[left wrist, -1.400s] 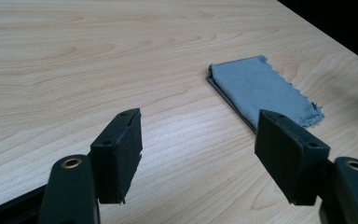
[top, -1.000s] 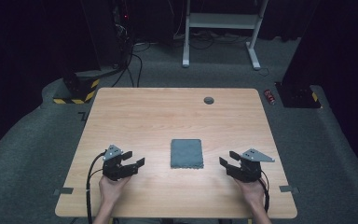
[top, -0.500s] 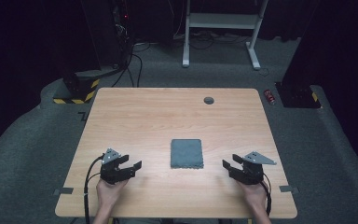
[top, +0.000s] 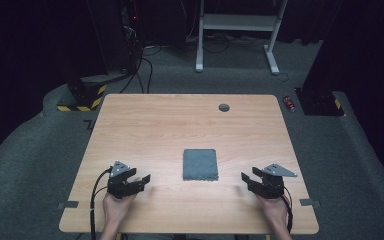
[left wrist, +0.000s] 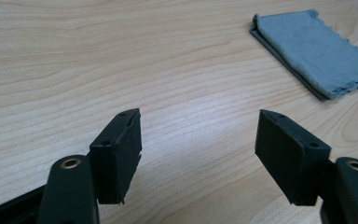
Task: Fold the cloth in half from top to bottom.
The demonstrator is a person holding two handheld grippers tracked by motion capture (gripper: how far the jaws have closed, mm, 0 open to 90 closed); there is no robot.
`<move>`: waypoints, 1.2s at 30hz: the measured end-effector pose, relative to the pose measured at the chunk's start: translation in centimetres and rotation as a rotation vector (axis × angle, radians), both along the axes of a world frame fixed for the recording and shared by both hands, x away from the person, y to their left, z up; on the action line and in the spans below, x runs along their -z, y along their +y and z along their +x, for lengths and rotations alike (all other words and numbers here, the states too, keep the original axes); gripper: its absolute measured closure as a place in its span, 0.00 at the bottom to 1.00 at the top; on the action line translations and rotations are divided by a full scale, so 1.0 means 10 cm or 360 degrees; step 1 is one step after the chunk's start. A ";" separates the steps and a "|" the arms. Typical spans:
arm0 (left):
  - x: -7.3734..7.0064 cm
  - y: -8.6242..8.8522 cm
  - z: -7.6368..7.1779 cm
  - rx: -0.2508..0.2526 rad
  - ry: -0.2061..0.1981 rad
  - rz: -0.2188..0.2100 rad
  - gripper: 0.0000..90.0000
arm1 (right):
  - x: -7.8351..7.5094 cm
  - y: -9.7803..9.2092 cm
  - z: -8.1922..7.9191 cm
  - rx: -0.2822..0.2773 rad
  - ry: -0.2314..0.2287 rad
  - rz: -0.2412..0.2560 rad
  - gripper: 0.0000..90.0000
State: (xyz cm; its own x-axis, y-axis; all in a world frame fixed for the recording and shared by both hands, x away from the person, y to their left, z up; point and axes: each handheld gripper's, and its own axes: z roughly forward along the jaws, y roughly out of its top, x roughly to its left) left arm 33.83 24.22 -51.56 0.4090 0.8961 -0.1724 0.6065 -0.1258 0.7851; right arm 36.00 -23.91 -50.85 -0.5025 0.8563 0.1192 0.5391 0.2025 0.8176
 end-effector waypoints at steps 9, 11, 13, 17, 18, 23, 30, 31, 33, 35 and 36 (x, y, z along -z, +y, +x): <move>0.06 0.01 0.03 -0.0031 0.0024 0.0044 0.36 | 0.07 -0.04 0.03 0.0027 0.0031 -0.0033 0.50; 0.07 0.01 0.03 -0.0033 0.0028 0.0059 0.36 | 0.08 -0.04 0.04 0.0037 0.0037 -0.0040 0.50; 0.08 0.01 0.04 -0.0041 0.0034 0.0067 0.36 | 0.09 -0.05 0.04 0.0045 0.0048 -0.0039 0.50; 0.10 0.01 0.04 -0.0057 0.0028 0.0102 0.36 | 0.11 -0.06 0.05 0.0059 0.0057 -0.0059 0.50; 0.10 0.00 0.05 -0.0064 0.0026 0.0112 0.36 | 0.12 -0.06 0.05 0.0064 0.0057 -0.0066 0.50; 0.12 -0.04 0.04 -0.0080 0.0007 0.0205 0.36 | 0.12 -0.08 0.07 0.0094 0.0042 -0.0112 0.50; 0.12 -0.09 0.05 -0.0094 -0.0009 0.0292 0.36 | 0.13 -0.10 0.10 0.0118 0.0068 -0.0145 0.49; 0.12 -0.09 0.05 -0.0093 -0.0011 0.0296 0.36 | 0.13 -0.10 0.10 0.0118 0.0076 -0.0149 0.49; 0.12 -0.09 0.05 -0.0098 -0.0006 0.0293 0.35 | 0.13 -0.09 0.11 0.0122 0.0084 -0.0180 0.48; 0.12 -0.09 0.05 -0.0100 -0.0006 0.0295 0.35 | 0.13 -0.08 0.12 0.0124 0.0097 -0.0201 0.48; 0.12 -0.09 0.05 -0.0101 -0.0006 0.0296 0.35 | 0.13 -0.08 0.12 0.0128 0.0105 -0.0214 0.48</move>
State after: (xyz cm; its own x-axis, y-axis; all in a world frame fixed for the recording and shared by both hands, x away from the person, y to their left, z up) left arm 34.34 23.30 -52.81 0.3510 0.9364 -0.0002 0.6149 -0.2304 0.7542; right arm 37.20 -24.71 -52.19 -0.4263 0.9040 0.0312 0.6097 0.2617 0.7482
